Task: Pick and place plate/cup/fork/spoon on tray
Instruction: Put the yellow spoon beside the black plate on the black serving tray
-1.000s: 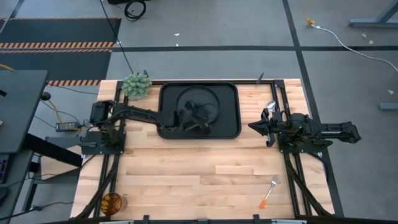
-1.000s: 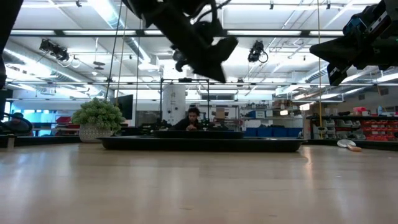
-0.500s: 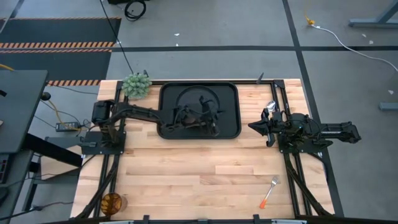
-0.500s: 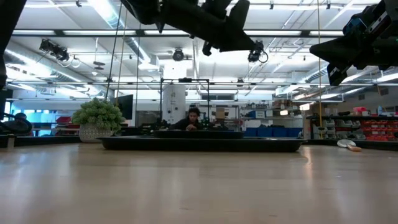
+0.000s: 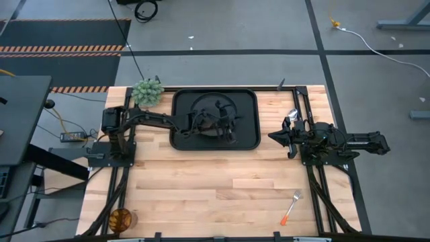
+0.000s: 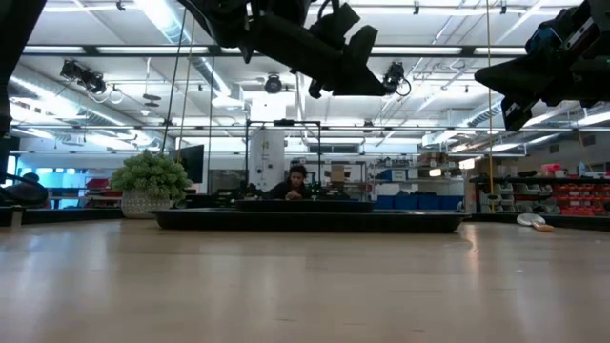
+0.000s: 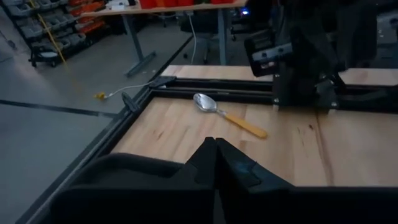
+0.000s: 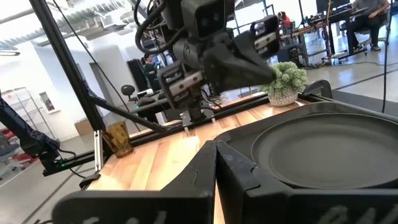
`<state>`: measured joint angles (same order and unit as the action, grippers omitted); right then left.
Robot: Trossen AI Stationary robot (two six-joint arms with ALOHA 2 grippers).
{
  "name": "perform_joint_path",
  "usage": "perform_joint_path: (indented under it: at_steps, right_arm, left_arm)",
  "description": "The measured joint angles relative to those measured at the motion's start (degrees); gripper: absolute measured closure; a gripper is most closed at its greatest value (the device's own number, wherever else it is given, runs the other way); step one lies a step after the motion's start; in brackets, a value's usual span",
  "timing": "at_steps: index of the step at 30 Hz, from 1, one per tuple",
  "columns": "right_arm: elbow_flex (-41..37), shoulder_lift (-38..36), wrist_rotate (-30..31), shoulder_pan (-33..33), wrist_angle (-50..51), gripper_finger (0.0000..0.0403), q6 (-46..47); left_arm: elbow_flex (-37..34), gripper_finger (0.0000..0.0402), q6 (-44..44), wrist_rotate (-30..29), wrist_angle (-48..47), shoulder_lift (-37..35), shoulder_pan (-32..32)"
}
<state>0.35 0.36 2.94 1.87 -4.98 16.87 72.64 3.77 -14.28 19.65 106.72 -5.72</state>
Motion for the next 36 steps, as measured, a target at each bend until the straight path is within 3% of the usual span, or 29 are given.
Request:
perform_joint_path:
  at_steps: [6, 10, 14, 19, 25, 32, 36]
  right_arm:
    - [0.0, 0.0, 0.0, 0.0, -5.0, 0.0387, 7.0]
    - [0.0, 0.0, -0.6, 0.0, -3.3, 0.0387, 11.3]
    - [0.0, 0.1, -1.0, 0.1, -3.5, 0.0387, 15.6]
    - [4.2, 3.5, 9.2, 1.2, 8.4, 0.0397, 22.0]
    - [15.3, 16.0, 20.0, 1.7, 23.0, 0.04, 23.4]
    - [32.4, 39.7, 25.7, 3.1, 45.0, 0.0401, 29.3]
    - [37.4, 52.8, 27.8, 6.5, 57.5, 0.0399, 30.7]
  left_arm:
    - [0.2, 0.0388, 2.8, 0.2, 4.5, 0.0, 0.6]
    - [1.5, 0.0388, 3.2, 0.1, 11.3, -0.1, 0.5]
    - [2.6, 0.0388, 3.6, 0.1, 11.4, -0.1, 0.1]
    - [2.8, 0.0388, 4.1, 0.0, 11.3, -0.1, -0.5]
    - [2.8, 0.0388, 9.3, -0.6, 12.4, -0.1, -2.1]
    - [2.8, 0.0388, 10.4, -1.1, 13.2, -0.1, -3.9]
    - [2.8, 0.0388, 10.5, -1.1, 13.1, -0.2, -4.2]
